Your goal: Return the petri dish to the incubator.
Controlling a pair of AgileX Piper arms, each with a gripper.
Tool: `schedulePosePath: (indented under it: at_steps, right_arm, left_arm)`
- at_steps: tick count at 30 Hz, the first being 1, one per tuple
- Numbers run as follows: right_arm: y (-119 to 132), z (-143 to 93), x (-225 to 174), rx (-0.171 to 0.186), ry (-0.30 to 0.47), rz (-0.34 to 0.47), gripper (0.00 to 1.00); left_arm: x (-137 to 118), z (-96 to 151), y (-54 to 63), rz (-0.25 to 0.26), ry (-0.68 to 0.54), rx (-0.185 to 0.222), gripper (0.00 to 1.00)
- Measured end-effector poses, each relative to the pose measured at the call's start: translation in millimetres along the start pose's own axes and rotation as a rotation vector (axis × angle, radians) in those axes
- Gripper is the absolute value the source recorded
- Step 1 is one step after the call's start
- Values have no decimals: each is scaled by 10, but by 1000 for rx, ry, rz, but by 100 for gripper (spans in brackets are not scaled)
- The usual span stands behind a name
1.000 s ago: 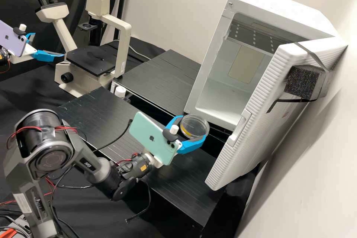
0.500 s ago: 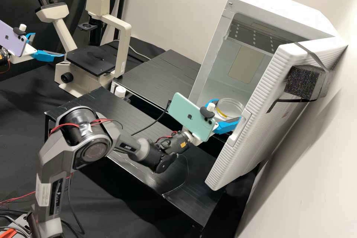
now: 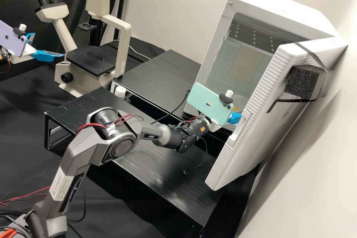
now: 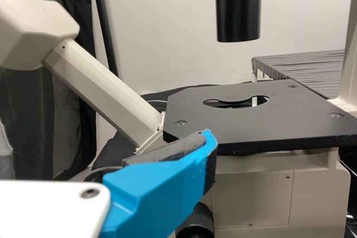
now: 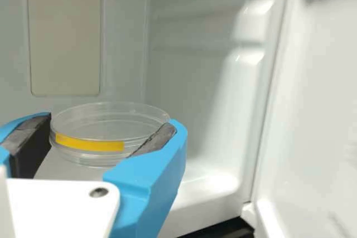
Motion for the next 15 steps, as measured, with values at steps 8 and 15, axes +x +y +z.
schedulePosePath:
  at_steps: [8, 15]
  right_arm:
    - [-66, 105, 265, 7, -63, -45, 0]
    - [-83, 108, 375, 36, -66, -48, 0]
  left_arm:
    - [0, 0, 0, 0, 0, 0, 100]
    - [0, 0, 0, 0, 0, 0, 100]
